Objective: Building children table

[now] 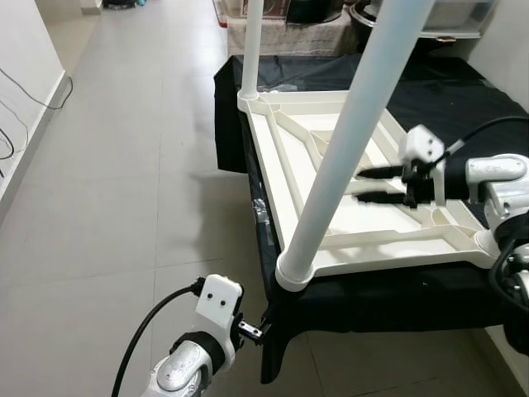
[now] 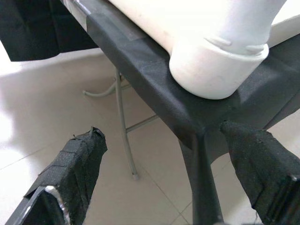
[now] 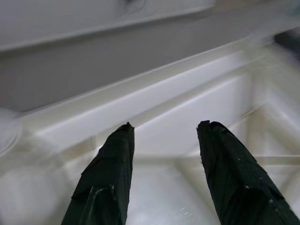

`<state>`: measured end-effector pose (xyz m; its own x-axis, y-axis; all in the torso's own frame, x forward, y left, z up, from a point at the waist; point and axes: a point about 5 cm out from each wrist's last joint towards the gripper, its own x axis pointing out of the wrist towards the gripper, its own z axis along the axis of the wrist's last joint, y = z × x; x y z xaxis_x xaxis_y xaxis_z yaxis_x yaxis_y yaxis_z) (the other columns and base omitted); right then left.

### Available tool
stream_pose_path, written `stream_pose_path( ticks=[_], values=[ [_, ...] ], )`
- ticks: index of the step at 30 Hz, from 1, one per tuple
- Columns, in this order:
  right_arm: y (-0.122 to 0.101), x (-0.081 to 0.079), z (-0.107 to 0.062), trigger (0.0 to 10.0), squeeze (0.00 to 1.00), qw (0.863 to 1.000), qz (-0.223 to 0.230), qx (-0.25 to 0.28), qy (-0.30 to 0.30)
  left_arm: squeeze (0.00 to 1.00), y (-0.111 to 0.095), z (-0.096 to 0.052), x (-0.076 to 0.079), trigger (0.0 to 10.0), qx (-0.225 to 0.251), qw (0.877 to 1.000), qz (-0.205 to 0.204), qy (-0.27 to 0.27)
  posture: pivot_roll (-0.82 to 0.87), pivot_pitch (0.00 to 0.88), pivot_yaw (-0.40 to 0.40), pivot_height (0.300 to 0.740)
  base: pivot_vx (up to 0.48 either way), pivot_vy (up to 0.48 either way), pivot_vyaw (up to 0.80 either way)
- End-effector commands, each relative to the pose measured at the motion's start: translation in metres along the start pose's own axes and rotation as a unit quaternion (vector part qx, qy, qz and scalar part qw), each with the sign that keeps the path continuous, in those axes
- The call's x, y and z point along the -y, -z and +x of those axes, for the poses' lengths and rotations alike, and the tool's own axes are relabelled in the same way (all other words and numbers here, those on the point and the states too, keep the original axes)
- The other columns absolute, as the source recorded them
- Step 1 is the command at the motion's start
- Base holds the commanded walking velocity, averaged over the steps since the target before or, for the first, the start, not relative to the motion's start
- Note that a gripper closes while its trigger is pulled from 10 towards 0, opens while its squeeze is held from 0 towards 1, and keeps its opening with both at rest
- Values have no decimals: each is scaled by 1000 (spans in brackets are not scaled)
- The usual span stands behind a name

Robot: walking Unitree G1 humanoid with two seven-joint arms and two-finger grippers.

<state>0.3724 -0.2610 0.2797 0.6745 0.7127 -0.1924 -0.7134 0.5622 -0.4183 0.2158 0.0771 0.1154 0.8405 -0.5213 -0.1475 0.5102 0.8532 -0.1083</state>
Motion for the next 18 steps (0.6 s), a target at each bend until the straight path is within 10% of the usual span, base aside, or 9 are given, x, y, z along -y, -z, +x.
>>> stream_pose_path(
  ticks=[1,3,7,10,18],
  values=[
    [3,2,-1,10000,0,999,16,13,32,0,4,-1,0,10000,-8,1000,7,2,65,108,-68,740,0,0,0],
    [13,5,7,10000,0,981,69,57,172,0,4,-1,-2,10000,-4,1000,10,-2,66,101,-66,740,0,0,0],
    [18,3,10,10000,0,971,76,65,215,0,4,-1,-2,10000,-2,1000,11,-4,67,100,-62,740,0,0,0],
    [39,-27,30,10000,0,931,152,129,304,0,3,-1,-4,10000,0,1000,15,-8,75,94,-64,740,-272,0,0],
    [46,-57,44,10000,0,909,197,146,337,0,3,0,-4,10000,-2,1000,16,-8,76,92,-62,740,-291,0,0]
  ],
)
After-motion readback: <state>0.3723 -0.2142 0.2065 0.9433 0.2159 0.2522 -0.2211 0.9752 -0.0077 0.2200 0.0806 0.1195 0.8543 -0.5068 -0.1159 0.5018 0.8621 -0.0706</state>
